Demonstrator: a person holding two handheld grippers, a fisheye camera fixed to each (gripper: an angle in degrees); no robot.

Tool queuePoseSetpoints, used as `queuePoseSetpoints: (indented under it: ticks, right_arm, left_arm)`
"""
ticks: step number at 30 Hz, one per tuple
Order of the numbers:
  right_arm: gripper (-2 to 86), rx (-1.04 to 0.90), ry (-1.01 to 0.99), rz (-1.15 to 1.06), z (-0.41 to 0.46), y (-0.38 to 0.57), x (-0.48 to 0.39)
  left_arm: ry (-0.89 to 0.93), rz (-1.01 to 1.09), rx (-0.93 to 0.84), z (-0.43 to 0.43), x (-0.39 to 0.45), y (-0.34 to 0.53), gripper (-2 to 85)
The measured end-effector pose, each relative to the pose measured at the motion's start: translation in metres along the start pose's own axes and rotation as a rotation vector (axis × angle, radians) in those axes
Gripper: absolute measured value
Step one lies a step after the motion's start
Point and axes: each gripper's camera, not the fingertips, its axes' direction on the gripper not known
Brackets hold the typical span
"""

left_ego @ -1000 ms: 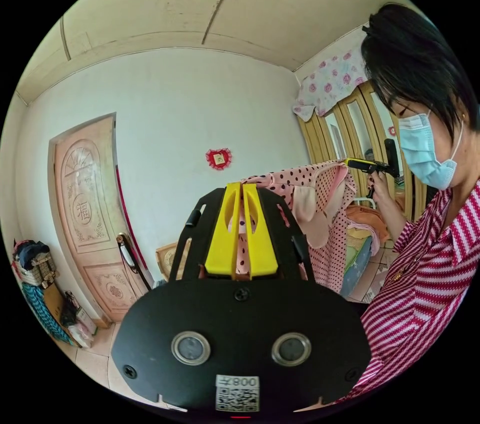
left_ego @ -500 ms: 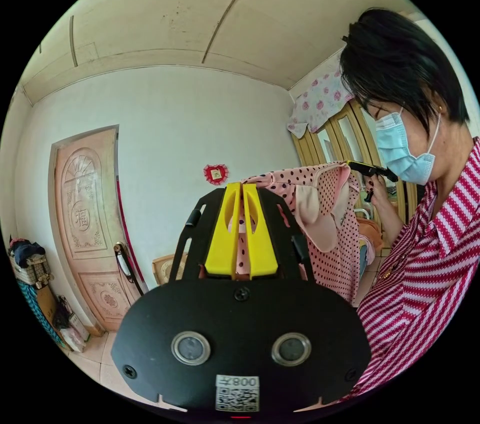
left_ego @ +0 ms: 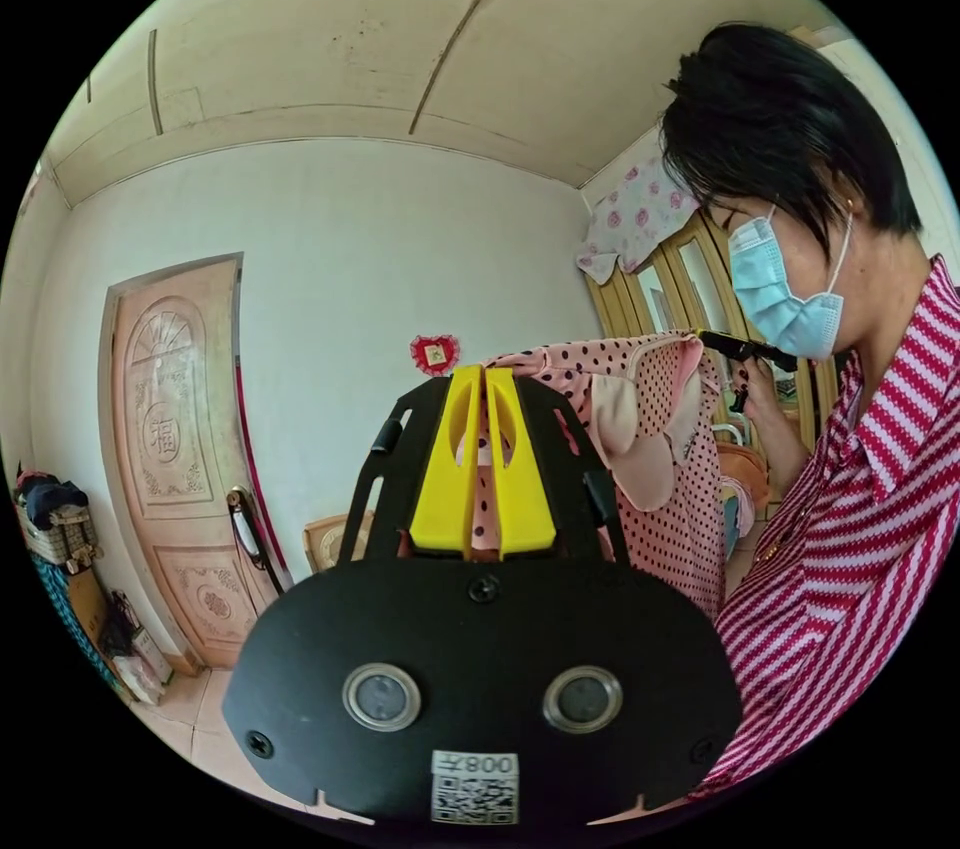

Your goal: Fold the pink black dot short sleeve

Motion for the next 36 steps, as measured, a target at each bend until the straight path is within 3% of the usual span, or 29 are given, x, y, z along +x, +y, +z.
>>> queuePoseSetpoints:
  ticks: [13, 21, 29, 36]
  right_arm:
    - [0.8, -0.001, 0.013, 0.005, 0.029, 0.012, 0.052]
    - [0.8, -0.079, -0.011, 0.034, 0.111, 0.029, 0.132]
    - [0.9, -0.341, -0.07, 0.166, 0.322, 0.091, 0.298]
    - [1.4, -0.728, -0.151, 0.392, 0.561, 0.25, 0.451]
  left_arm:
    - [-0.002, -0.003, -0.005, 0.075, -0.089, -0.058, 0.2]
    - [0.021, -0.089, -0.105, 0.204, -0.201, -0.099, 0.2]
    - [0.074, -0.24, -0.332, 0.435, -0.362, -0.09, 0.3]
    - [0.08, -0.527, -0.701, 0.689, -0.511, 0.04, 0.9]
